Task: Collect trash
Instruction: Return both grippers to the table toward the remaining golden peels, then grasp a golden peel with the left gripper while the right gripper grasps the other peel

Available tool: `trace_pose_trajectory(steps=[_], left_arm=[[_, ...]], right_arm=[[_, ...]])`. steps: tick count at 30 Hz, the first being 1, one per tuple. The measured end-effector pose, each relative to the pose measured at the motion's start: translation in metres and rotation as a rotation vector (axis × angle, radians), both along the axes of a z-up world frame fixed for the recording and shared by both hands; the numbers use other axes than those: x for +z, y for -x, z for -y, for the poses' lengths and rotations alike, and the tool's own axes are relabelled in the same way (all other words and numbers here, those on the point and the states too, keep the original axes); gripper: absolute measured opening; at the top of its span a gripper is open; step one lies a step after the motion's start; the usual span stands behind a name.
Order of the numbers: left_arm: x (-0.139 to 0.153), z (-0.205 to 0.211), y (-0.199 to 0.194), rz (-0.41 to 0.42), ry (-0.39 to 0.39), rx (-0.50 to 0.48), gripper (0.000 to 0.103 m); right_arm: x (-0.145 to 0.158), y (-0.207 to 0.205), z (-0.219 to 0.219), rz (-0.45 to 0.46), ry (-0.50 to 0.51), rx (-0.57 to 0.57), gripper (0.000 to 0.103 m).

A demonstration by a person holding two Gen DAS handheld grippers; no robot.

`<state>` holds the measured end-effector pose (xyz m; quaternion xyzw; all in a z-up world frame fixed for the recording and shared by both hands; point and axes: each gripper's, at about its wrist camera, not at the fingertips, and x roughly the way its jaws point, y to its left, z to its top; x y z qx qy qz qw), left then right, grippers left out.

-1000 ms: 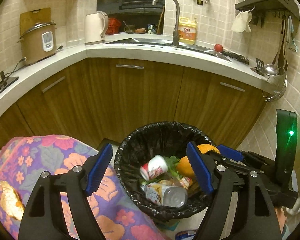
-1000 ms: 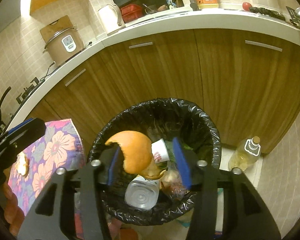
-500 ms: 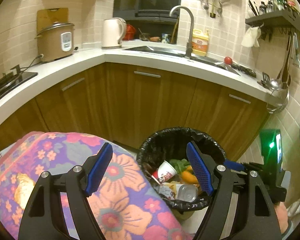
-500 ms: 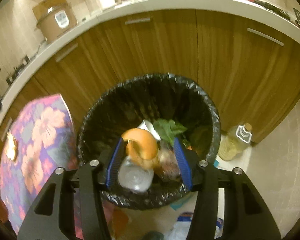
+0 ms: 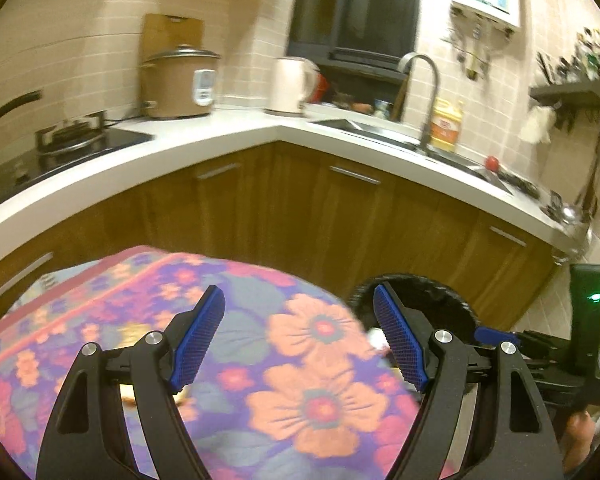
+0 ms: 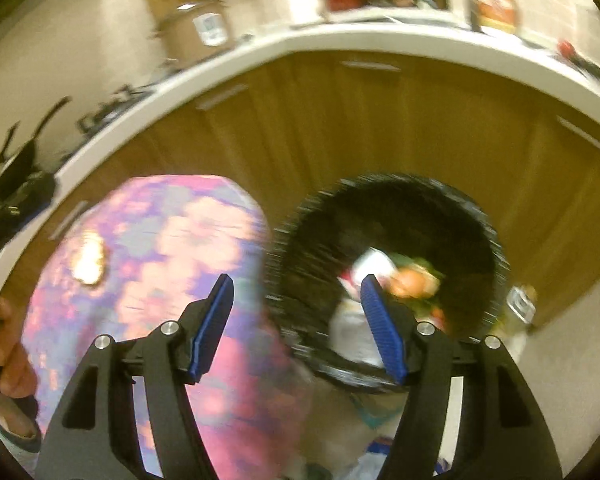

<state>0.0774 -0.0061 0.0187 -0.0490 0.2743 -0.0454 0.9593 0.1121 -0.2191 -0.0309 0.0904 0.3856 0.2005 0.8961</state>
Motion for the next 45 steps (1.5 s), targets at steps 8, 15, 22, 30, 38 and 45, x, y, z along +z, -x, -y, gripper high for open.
trace_pose_trajectory(steps=[8,15,22,30,38,45], left_arm=[[-0.02,-0.109,0.022,-0.015,0.068,0.208,0.075],[-0.054,-0.165,0.022,-0.098,0.072,0.301,0.074],[-0.079,-0.166,0.012,-0.142,0.184,0.206,0.066],[-0.089,-0.162,0.006,-0.172,0.223,0.159,0.056],[-0.097,-0.148,-0.003,-0.215,0.136,0.169,0.044],[-0.105,-0.138,-0.012,-0.266,0.079,0.143,0.008]], right_arm=[[0.015,-0.003,-0.115,0.055,-0.038,0.215,0.062],[0.01,-0.01,-0.198,0.08,-0.006,0.361,0.062],[-0.016,-0.02,-0.227,0.04,0.041,0.405,0.057],[-0.027,-0.024,-0.244,-0.01,0.127,0.421,0.039],[-0.031,-0.02,-0.248,-0.011,0.154,0.427,0.012],[-0.026,-0.027,-0.23,-0.017,0.074,0.362,0.01]])
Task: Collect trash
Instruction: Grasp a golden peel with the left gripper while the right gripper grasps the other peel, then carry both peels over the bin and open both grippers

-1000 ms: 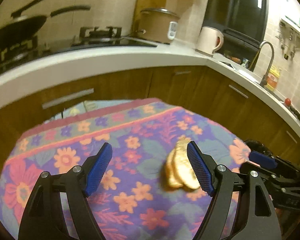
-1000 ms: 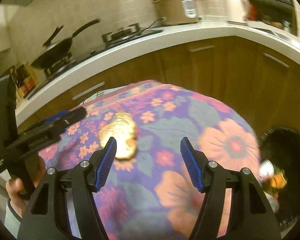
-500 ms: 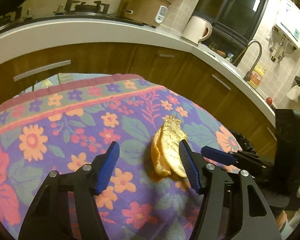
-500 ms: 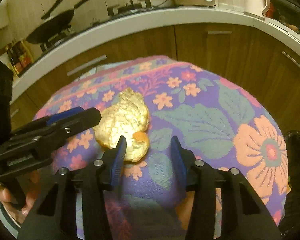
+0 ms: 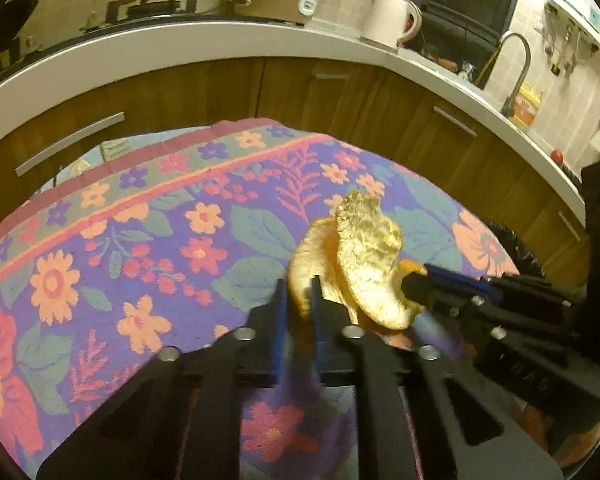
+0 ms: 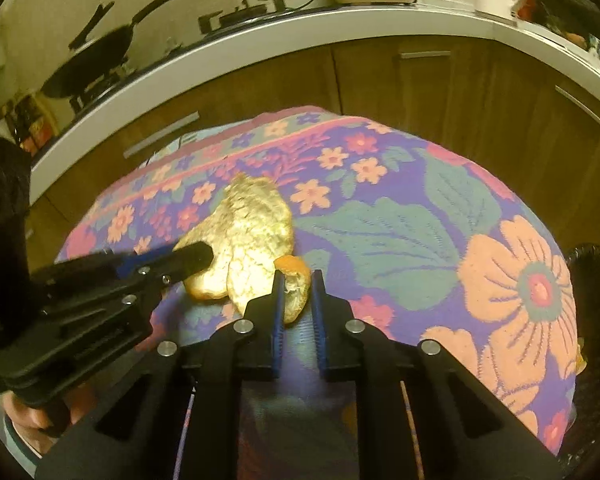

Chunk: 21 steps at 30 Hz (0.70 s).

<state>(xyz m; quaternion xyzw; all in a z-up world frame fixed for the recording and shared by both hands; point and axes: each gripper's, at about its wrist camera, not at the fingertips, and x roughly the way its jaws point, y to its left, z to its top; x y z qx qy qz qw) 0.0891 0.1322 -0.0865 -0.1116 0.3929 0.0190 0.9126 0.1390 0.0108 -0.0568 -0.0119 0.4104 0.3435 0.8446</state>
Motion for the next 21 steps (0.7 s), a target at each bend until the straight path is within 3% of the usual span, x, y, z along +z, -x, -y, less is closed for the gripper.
trace_pose_trajectory(steps=[7,13,21], left_arm=[[0.003,0.006,0.005,0.024,-0.041,-0.008,0.003],[0.008,0.002,0.013,0.059,-0.024,0.016,0.002],[0.02,0.023,0.021,0.11,-0.029,-0.035,0.002]], right_arm=[[0.005,0.001,0.012,0.015,-0.041,-0.042,0.009],[0.009,0.003,0.037,0.001,-0.091,-0.08,0.008],[0.015,0.01,0.073,0.011,-0.115,-0.128,0.008]])
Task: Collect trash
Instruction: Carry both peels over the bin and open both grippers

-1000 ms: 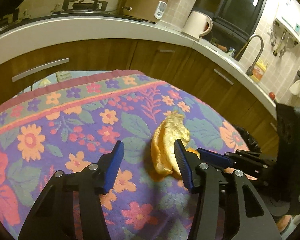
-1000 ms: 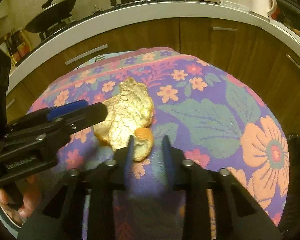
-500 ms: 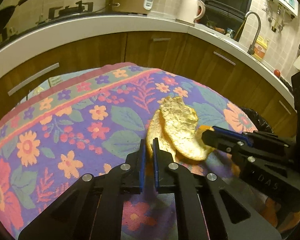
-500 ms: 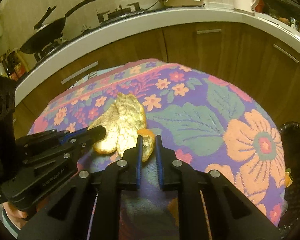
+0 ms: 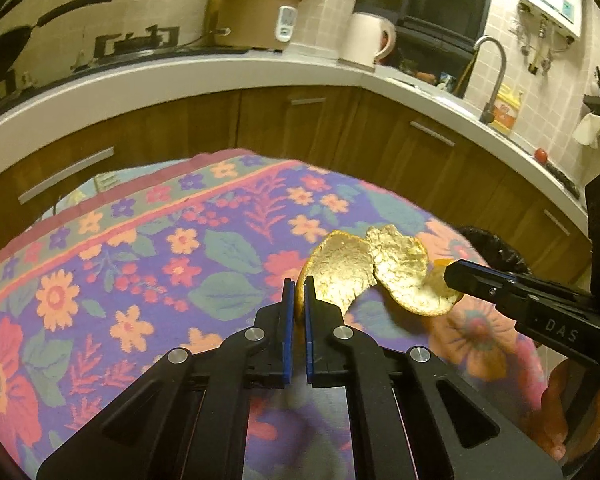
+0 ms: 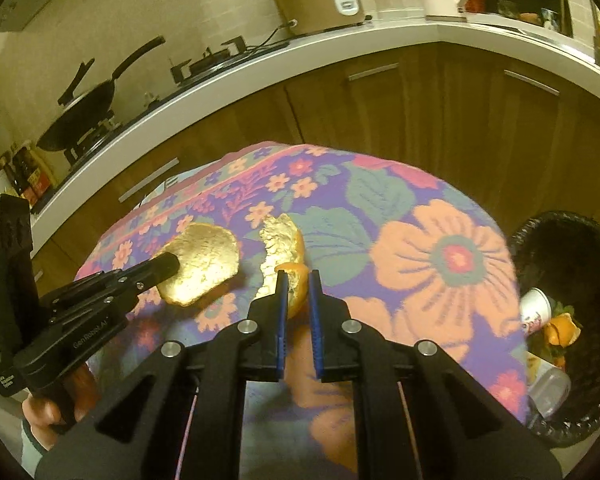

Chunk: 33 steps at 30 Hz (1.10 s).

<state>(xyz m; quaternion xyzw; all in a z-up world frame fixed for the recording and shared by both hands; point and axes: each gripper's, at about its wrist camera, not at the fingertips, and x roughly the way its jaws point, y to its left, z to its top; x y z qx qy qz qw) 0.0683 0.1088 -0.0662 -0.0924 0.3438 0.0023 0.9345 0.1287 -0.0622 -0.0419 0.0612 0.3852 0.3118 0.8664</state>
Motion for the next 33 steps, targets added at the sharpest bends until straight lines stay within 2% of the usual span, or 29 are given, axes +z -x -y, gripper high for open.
trace_pose_trajectory(steps=[5,9,16,24,27,29,31,32,33], left_arm=[[0.015,0.015,0.004,0.036,-0.024,-0.042,0.002],[0.024,0.04,-0.003,0.028,-0.065,-0.1,0.002],[0.043,0.12,-0.032,0.004,-0.137,-0.265,0.002],[0.044,0.22,-0.063,-0.01,-0.199,-0.44,0.002],[0.033,0.25,-0.079,-0.04,-0.2,-0.476,0.003],[0.027,0.266,-0.088,-0.064,-0.197,-0.498,0.007],[0.024,0.274,-0.092,-0.071,-0.195,-0.503,0.025],[0.025,0.277,-0.091,-0.063,-0.198,-0.502,0.029],[0.026,0.278,-0.09,-0.052,-0.201,-0.504,0.033]], right_arm=[[0.013,0.006,0.028,0.035,-0.004,-0.039,0.008],[0.02,0.001,0.061,0.021,-0.024,-0.087,0.007],[0.024,-0.005,0.139,0.018,-0.058,-0.229,0.007],[0.003,-0.021,0.23,-0.036,-0.035,-0.392,0.008],[-0.009,-0.028,0.246,-0.067,-0.024,-0.414,0.008],[-0.02,-0.033,0.253,-0.107,-0.015,-0.423,0.009],[-0.025,-0.033,0.256,-0.122,-0.005,-0.418,0.013],[-0.027,-0.031,0.258,-0.118,0.009,-0.422,0.021],[-0.027,-0.029,0.26,-0.111,0.017,-0.428,0.039]])
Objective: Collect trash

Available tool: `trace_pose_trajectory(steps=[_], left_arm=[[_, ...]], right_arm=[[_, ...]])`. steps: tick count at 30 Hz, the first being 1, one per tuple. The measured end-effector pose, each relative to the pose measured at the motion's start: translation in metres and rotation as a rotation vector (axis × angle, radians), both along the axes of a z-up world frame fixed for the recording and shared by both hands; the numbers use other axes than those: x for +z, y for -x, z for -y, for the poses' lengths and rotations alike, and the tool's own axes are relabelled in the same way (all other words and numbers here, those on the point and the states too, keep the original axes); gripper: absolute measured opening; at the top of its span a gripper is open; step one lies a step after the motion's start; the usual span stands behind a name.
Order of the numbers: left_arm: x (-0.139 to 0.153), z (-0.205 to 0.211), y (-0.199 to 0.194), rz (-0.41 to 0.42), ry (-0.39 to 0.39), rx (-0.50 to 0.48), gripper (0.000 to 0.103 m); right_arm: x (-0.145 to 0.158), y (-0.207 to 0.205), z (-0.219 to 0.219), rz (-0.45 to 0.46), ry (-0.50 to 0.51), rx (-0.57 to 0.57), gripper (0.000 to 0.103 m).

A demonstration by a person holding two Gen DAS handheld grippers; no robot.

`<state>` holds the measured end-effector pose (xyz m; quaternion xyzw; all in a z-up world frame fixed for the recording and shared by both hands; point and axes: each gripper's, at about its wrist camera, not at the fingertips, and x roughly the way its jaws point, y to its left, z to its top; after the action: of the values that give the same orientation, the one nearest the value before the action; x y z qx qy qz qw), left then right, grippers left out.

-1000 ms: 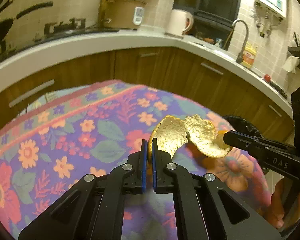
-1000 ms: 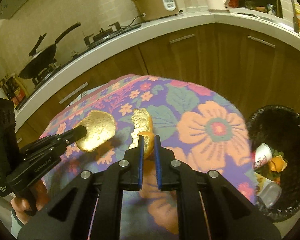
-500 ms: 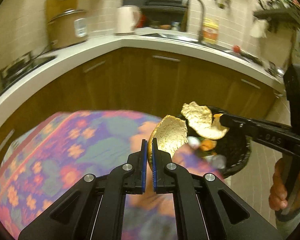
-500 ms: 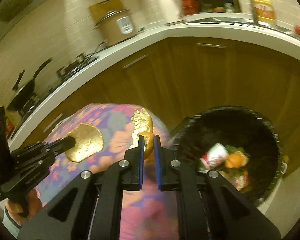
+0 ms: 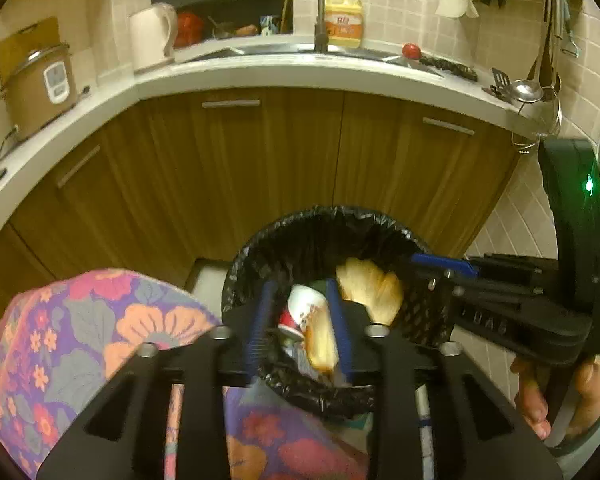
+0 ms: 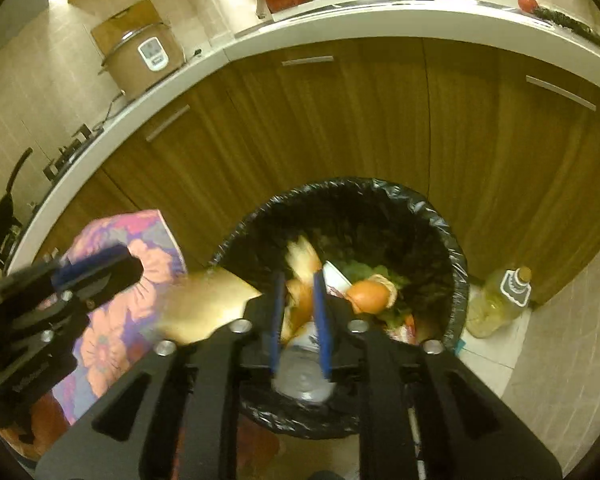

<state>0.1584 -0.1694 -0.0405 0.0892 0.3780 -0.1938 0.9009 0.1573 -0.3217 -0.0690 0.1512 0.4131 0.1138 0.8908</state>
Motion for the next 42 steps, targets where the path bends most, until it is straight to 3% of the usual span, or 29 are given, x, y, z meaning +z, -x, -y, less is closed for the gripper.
trace_pose_trajectory(steps=[2,7,14,19,22,28,42], left_arm=[[0.004,0.001,0.005,0.016,0.007,-0.008,0.033],[0.02,-0.011,0.018,0.064,0.048,0.01,0.039],[0.041,-0.054,0.061,0.15,0.132,0.095,0.047],[0.051,-0.099,0.095,0.237,0.155,0.243,0.051],[0.053,-0.12,0.11,0.281,0.121,0.339,0.051],[0.05,-0.151,0.138,0.3,0.133,0.487,0.051],[0.031,-0.167,0.142,0.291,0.152,0.492,0.053]], right_arm=[[0.004,0.007,0.002,0.031,0.01,-0.015,0.061],[0.017,0.023,-0.002,0.09,-0.006,0.001,0.061],[0.047,0.061,-0.04,0.214,0.046,0.041,0.063],[0.059,0.083,-0.073,0.275,0.056,0.053,0.064],[0.064,0.095,-0.091,0.31,0.067,0.059,0.064],[0.064,0.112,-0.121,0.381,0.105,0.055,0.064],[0.058,0.109,-0.146,0.397,0.163,0.056,0.064]])
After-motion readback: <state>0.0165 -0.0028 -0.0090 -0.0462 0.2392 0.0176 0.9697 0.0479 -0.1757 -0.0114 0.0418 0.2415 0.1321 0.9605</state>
